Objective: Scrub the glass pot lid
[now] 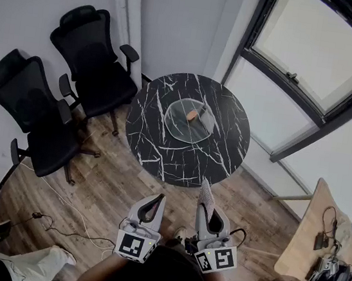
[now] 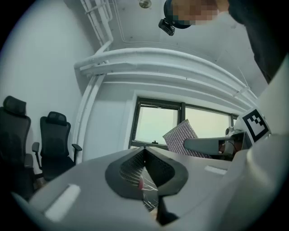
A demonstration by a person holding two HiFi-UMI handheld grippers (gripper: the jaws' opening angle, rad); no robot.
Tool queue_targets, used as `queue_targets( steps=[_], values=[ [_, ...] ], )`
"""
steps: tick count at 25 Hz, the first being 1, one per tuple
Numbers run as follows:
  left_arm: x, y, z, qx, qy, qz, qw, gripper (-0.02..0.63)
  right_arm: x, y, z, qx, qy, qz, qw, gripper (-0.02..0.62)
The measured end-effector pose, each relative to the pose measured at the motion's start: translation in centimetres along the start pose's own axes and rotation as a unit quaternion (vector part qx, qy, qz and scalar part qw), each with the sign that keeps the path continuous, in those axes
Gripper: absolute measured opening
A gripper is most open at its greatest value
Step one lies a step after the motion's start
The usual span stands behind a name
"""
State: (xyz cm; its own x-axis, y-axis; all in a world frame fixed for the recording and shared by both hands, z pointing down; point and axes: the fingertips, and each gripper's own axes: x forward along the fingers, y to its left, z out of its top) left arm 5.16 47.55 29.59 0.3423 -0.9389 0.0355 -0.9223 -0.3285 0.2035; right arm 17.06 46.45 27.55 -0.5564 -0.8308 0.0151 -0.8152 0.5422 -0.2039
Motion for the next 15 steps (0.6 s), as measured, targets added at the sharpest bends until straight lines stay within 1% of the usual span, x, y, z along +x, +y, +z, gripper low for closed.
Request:
queue_targets(
  steps=[4, 10, 15],
  values=[
    [0.0, 0.5, 0.9, 0.002, -0.003, -0.002, 1.0, 0.003, 0.6, 0.6, 0.1, 0.0, 0.0, -0.001, 1.0, 0.072],
    [-0.7, 1.5, 1.1, 0.0, -0.009, -0.002, 1.0, 0.003, 0.8, 1.0, -0.1, 0.017, -0.009, -0.014, 1.0, 0.074],
    [-1.6, 3.4, 0.9, -0.003, -0.004, -0.001, 1.0, 0.003, 1.8, 2.1, -0.4, 0.018, -0.009, -0.021, 1.0, 0.074]
  ],
)
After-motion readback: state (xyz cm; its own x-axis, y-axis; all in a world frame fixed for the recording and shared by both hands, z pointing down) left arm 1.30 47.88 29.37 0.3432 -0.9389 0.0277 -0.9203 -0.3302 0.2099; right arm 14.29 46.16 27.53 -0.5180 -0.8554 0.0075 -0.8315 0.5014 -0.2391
